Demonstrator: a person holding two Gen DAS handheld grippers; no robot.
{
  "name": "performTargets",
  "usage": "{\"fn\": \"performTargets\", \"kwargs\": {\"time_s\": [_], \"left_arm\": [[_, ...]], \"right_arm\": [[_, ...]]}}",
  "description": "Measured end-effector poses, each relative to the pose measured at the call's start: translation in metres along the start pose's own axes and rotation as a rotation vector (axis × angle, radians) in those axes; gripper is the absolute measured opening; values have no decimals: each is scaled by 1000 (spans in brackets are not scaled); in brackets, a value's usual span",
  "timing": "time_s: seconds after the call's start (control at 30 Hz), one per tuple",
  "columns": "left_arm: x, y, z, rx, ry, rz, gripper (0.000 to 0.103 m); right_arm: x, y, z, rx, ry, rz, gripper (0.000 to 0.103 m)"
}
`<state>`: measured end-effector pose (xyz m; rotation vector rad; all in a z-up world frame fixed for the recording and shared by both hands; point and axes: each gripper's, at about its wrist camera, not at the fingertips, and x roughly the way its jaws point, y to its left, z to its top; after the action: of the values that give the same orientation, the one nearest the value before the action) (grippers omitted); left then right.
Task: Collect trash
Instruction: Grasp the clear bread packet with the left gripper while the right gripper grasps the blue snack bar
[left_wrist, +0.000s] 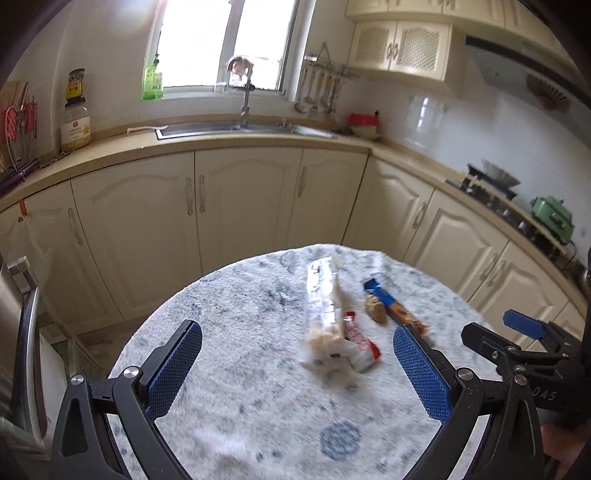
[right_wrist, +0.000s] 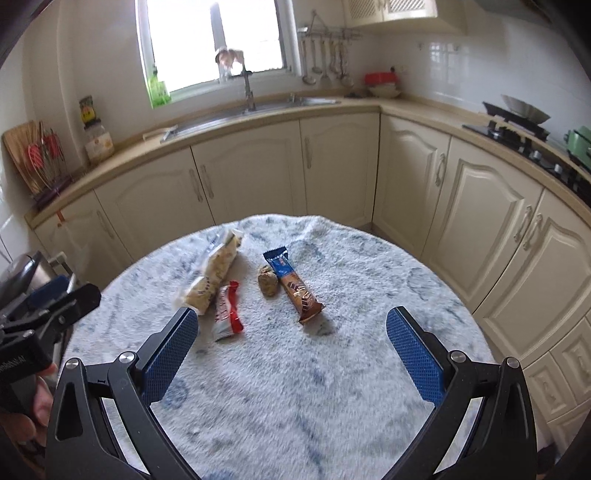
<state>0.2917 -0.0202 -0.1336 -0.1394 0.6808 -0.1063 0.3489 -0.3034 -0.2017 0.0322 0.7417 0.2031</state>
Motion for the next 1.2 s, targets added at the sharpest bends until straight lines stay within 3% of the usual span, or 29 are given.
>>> {"fn": "performTargets", "kwargs": {"time_s": [0.2,0.43,0.5,0.57,0.63,0.67,0.83,1.2], "left_arm": [[70,-11,29,37,95,17,102],[155,-37,45,55,211,17,97],[174,-39,47,46,249,14,80],[189,-37,50,24,270,-14,68],[193,-41,54,50,251,-27,50],[194,-41,56,52,255,-52,30],[191,-36,58,36,258,-89,28],[120,-39,34,63,147,-91,27]], "right_arm": [[68,-13,5,-24,124,0,88],[109,-17,11,-65,176,7,64],[115,-12,13,-96,168,2,58],[117,-4,14,-127,149,16,43],[117,3,14,-145,144,23,25],[116,6,12,-160,144,20,23],[98,4,2,-113,147,59,19],[21,-11,-46,-17,93,109,19]]}}
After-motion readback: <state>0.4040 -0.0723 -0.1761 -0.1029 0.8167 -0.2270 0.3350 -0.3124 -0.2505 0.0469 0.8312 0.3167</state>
